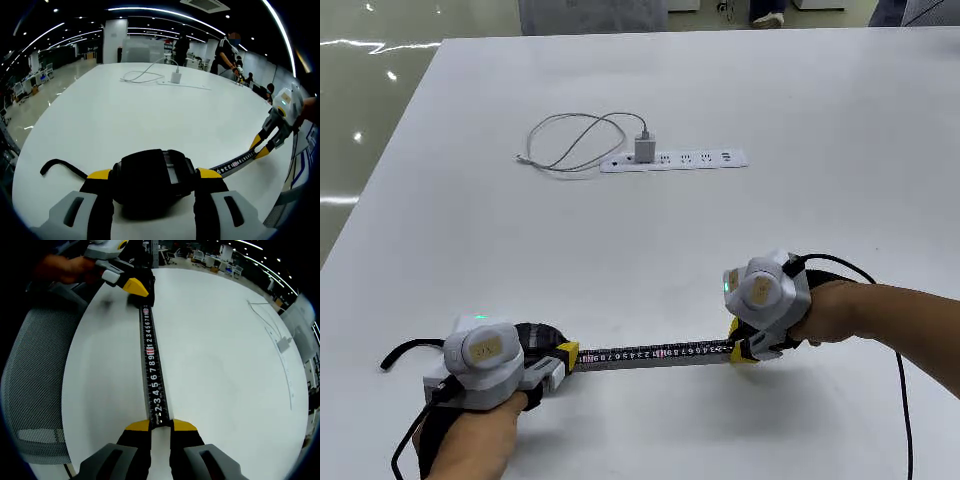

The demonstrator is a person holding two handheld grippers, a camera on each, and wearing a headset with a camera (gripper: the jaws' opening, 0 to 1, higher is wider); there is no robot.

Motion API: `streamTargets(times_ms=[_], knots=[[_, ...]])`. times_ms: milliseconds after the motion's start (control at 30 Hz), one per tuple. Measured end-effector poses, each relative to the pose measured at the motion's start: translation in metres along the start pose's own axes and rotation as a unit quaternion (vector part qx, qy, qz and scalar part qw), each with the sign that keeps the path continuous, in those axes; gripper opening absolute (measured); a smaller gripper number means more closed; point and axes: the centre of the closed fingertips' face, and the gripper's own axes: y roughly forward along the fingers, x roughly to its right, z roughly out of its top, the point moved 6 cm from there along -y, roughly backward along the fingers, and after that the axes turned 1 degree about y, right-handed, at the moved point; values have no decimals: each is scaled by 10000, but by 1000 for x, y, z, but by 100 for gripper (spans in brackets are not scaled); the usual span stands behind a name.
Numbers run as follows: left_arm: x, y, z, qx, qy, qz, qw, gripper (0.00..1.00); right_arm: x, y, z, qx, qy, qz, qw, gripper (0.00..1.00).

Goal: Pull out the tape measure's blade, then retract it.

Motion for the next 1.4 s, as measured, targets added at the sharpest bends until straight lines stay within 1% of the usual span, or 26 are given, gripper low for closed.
streamTargets(times_ms=[100,167,233,333,433,533,633,700,800,1167,1267,1400], knots=[[0,0,0,-11,-7,-5,10000,61,-1,0,1,-16,80,-27,10000,10],[0,0,0,-22,-11,-8,10000,61,-1,0,2,-46,17,-30,10000,10],[0,0,0,-42,-30,-10,10000,61,-1,0,3,-59,37,-32,10000,10],[0,0,0,-37,-27,-18,10000,61,0,1,3,-6,206,-40,9998,10],[0,0,0,-38,-56,-31,10000,61,0,2,5,-34,308,-68,9995,10],[-1,-1,-1,-37,-33,-52,10000,61,-2,2,6,-80,173,-78,9998,10],[0,0,0,-34,-14,-36,10000,61,-2,2,6,-57,133,-67,9999,10],[0,0,-1,-22,-2,-43,10000,61,-1,2,6,-43,239,-77,9997,10],[-1,0,-1,-46,-11,-90,9999,61,-1,2,6,-44,266,-90,9996,10],[-1,1,0,-31,20,-106,9999,61,-1,4,9,-52,263,-95,9996,10],[-1,1,0,-24,-13,-118,9999,61,-1,4,10,-51,266,-102,9996,10],[-2,0,0,-41,-68,-165,9998,61,-1,5,10,-54,164,-64,9998,10]])
